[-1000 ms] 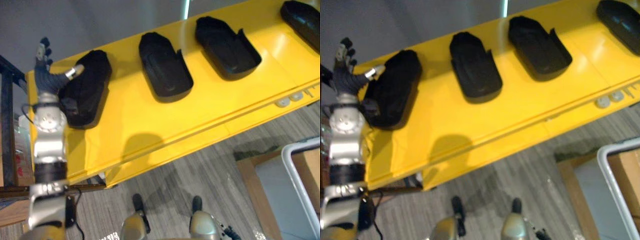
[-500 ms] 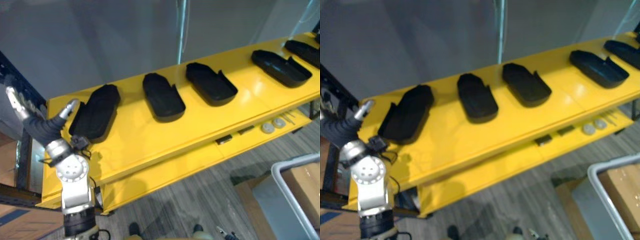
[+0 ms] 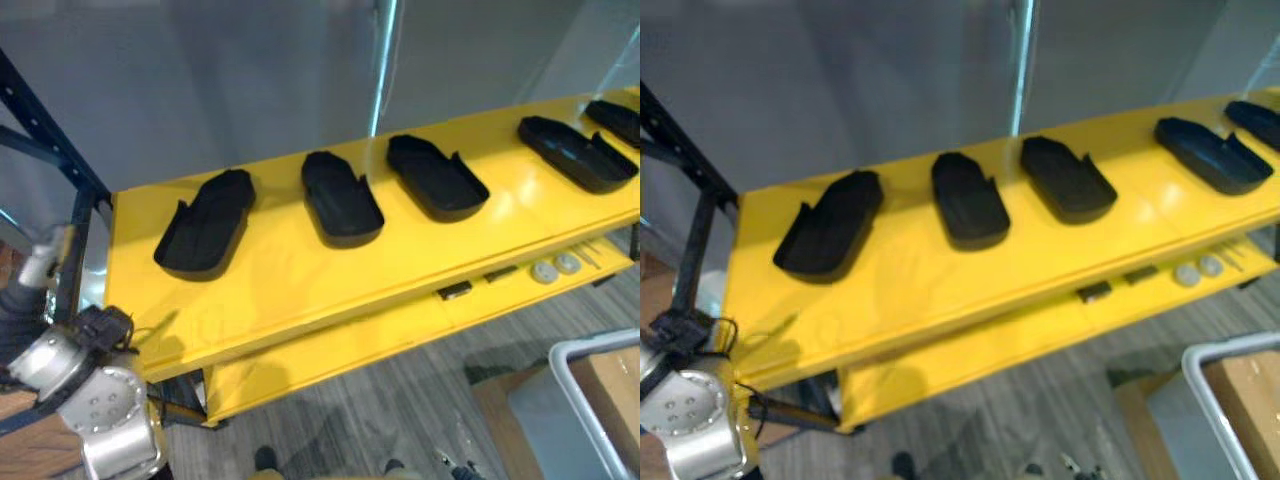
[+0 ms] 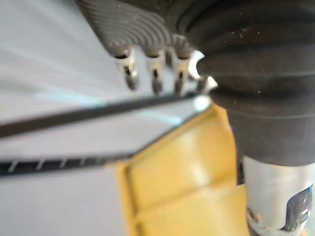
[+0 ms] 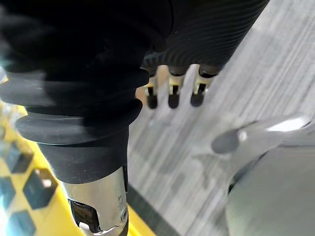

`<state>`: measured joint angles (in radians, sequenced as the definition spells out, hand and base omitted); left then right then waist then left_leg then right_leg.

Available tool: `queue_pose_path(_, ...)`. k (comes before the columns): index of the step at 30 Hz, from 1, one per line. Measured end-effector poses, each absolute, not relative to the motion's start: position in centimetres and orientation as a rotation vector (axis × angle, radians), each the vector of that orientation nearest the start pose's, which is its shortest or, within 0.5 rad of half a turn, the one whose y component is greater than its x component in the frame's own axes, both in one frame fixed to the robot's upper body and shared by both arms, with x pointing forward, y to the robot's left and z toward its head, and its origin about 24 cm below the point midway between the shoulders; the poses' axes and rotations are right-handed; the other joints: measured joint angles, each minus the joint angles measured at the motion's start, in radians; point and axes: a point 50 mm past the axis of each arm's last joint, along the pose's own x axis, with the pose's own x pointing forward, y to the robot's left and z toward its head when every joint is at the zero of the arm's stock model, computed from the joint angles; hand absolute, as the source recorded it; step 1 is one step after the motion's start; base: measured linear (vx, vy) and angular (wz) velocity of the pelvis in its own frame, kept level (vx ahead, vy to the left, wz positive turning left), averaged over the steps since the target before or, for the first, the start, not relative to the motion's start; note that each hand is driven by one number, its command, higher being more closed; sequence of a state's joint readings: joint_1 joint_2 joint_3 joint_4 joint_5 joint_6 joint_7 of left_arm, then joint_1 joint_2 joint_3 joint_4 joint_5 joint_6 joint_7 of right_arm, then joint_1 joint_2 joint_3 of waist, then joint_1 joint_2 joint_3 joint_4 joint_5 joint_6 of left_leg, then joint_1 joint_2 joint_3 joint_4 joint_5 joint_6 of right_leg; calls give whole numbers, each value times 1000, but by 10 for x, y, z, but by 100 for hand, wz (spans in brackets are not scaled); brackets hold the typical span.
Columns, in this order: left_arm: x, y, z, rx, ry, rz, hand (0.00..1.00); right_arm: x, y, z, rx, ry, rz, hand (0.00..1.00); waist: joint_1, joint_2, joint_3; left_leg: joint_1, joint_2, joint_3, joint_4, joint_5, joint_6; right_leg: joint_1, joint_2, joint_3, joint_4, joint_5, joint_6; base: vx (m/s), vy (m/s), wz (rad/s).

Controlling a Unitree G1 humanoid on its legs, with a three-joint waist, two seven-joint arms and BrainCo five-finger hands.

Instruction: Walk over and take plastic housings, then place them on the shelf

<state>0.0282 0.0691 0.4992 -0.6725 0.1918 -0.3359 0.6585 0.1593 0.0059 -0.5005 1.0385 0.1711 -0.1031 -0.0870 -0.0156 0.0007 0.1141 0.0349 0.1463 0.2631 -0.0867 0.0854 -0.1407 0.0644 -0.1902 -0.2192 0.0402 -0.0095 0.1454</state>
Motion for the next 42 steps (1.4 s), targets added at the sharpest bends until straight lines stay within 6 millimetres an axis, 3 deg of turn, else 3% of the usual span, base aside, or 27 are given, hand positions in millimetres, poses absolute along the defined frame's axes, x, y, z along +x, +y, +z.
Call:
queue_pose_path(4,129,284,196,241,-1019,1274,0,43,-220,-164,325,1063,-727,0,3,10,-10,0,-1,-7,-1,3,0,8,0,-6,-8,-2,-3,-45,3,4)
queue_pose_path(6,126,305,176,275,-893,1407,0,33,-221,-167,336,1098,-758,0,12,14,-24,-2,0,-8,-2,5,-2,11,2,-13,-18,-5,-6,0,0,0)
queue_pose_path(9,109,345,124,354,-537,1654,0,17,-224,-168,351,1135,-818,0,19,14,-39,2,2,-11,-2,7,-4,24,4,-23,-25,-10,-14,-14,-3,4)
queue_pose_path(11,92,362,94,385,-323,1766,0,4,-224,-169,351,1169,-854,0,29,-1,-49,1,3,-10,-2,7,-5,25,5,-24,-37,-10,-14,0,0,0)
queue_pose_path(16,54,380,29,366,91,1865,0,-13,-221,-171,373,1226,-894,0,36,-37,-68,0,3,-10,-3,4,-9,27,5,-27,-36,-10,-14,0,0,0)
queue_pose_path(18,43,380,-3,313,273,1845,0,-9,-220,-170,378,1218,-892,0,36,-42,-65,7,0,-10,-3,-1,0,34,2,-30,-38,-15,-21,0,0,0)
queue_pose_path(20,32,368,-46,225,509,1729,0,-7,-218,-171,404,1210,-906,0,34,-43,-64,18,-4,-10,-3,-6,4,46,-2,-32,-39,-25,-27,0,0,0)
queue_pose_path(22,23,356,-74,144,669,1628,0,-4,-219,-171,461,1176,-958,0,32,-43,-64,18,-4,-10,-3,-6,4,42,-2,-38,-37,-37,-27,0,0,0)
queue_pose_path(25,6,330,-113,-61,887,1478,0,0,-230,-168,595,1084,-1133,0,23,-44,-60,29,-1,7,-3,-13,2,41,-2,-27,-41,-38,-29,28,8,-13)
queue_pose_path(29,-9,294,-142,-229,1062,1312,0,9,-246,-164,716,957,-1282,0,8,-37,-58,77,10,90,-2,-42,-11,31,6,42,-44,-35,-33,65,22,-62)
queue_pose_path(30,-11,282,-149,-286,1098,1259,0,19,-257,-159,752,860,-1324,0,-8,-31,-60,97,17,146,-2,-53,-18,5,14,96,-34,-32,-27,106,46,-116)
queue_pose_path(33,-11,269,-156,-371,1125,1205,0,40,-281,-143,749,680,-1374,0,-51,-20,-68,112,28,239,0,-67,-33,-50,33,182,-17,-8,-8,119,36,-104)
queue_pose_path(35,-1,265,-159,-424,1109,1169,0,63,-320,-105,642,438,-1419,0,-85,7,-50,144,36,327,4,-81,-44,-88,55,251,7,18,3,120,25,-105)
queue_pose_path(36,0,265,-159,-428,1108,1162,0,67,-329,-93,598,380,-1432,0,-94,9,-50,145,36,337,4,-87,-45,-96,57,260,10,19,5,90,23,-80)
queue_pose_path(38,7,268,-158,-431,1091,1140,0,76,-359,-43,459,150,-1511,0,-128,24,-53,178,38,382,4,-101,-54,-101,68,301,17,19,5,102,14,-59)
queue_pose_path(41,25,269,-156,-417,1056,1088,0,77,-377,11,256,-39,-1621,0,-140,27,-53,190,39,392,4,-118,-57,-101,71,306,17,19,5,63,-7,-22)
queue_pose_path(42,27,269,-156,-410,1054,1074,0,78,-379,20,219,-71,-1643,0,-141,24,-51,190,38,392,4,-120,-56,-101,70,305,17,19,5,0,0,0)
